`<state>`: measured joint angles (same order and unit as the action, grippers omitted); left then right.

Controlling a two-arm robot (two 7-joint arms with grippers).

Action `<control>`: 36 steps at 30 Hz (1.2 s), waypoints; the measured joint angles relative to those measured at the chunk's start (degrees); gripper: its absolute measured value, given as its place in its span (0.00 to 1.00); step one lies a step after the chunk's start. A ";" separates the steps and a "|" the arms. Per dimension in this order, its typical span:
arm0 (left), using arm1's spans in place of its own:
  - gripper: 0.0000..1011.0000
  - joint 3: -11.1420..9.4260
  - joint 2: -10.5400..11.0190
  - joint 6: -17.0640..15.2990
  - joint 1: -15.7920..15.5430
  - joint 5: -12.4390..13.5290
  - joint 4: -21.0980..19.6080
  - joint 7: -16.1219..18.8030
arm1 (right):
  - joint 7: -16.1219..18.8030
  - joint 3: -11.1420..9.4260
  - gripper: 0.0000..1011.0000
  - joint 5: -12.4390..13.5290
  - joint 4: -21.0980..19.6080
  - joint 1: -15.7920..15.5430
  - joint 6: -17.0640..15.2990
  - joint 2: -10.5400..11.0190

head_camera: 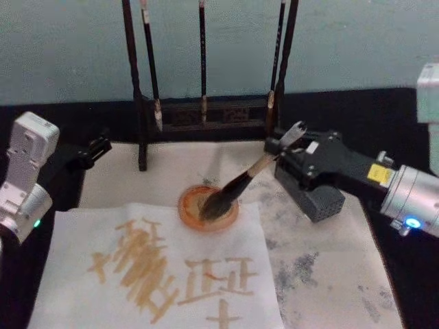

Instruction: Pick up the brush from the inkstone, write on the paper, then place the brush back to its original position.

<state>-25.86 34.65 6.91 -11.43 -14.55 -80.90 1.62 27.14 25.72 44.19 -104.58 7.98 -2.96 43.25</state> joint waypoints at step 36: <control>0.99 0.00 0.00 0.00 0.00 0.00 0.00 0.00 | 3.98 3.97 0.16 -12.47 -0.44 -0.73 -2.37 -3.96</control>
<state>-25.86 34.65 6.91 -11.43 -14.55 -80.90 1.62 31.13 29.69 31.72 -105.02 7.26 -5.32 39.29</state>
